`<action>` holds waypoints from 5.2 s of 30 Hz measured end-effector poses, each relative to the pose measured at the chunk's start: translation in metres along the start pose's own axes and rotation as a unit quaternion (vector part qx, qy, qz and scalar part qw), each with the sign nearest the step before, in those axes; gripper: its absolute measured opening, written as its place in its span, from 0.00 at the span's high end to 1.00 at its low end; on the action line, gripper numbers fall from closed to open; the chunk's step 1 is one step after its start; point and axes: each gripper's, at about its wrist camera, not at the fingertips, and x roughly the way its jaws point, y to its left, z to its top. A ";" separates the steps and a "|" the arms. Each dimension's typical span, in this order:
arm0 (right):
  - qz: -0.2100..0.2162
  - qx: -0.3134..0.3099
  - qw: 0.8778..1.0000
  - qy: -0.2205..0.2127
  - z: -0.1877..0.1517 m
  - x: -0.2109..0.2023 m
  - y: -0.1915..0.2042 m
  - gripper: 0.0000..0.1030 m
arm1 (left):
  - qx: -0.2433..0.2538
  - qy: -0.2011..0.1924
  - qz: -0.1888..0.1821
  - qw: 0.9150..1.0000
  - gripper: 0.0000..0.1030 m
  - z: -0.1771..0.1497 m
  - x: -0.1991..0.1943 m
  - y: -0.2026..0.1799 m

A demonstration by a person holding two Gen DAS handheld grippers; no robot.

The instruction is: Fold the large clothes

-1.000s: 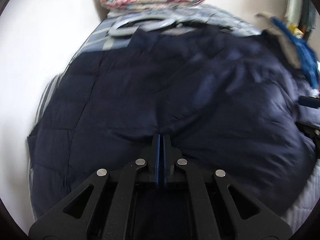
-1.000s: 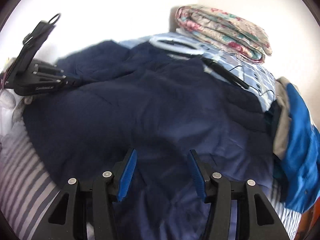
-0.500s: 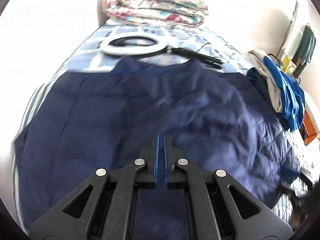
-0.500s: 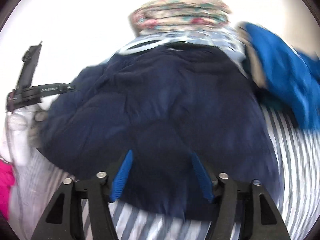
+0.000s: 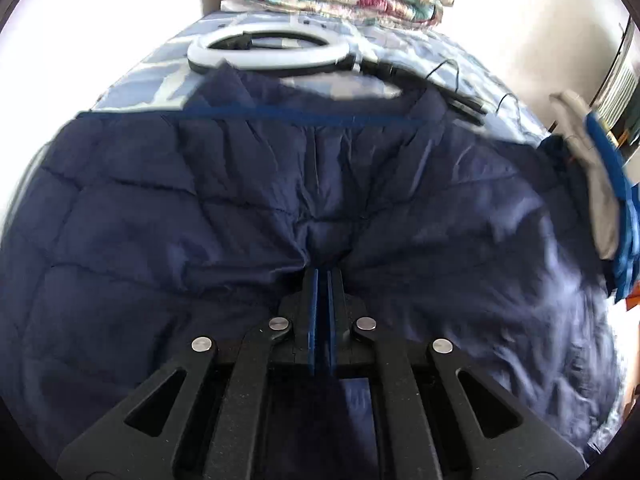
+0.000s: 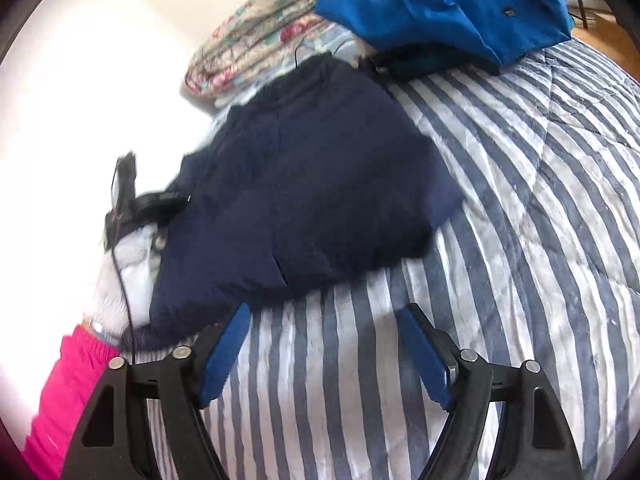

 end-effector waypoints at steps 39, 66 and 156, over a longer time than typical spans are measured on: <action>-0.086 -0.246 0.952 -0.159 0.059 -0.029 0.209 0.91 | -0.005 -0.080 -0.101 0.992 0.98 -0.214 -0.311 0.035; 0.058 -0.478 0.872 0.089 -0.127 0.199 0.422 0.91 | -0.104 -0.160 -0.061 0.980 0.98 -0.276 -0.400 0.115; 0.110 -0.196 0.946 0.234 -0.025 0.031 0.099 0.75 | -0.087 0.083 -0.082 0.989 0.52 -0.242 -0.204 0.109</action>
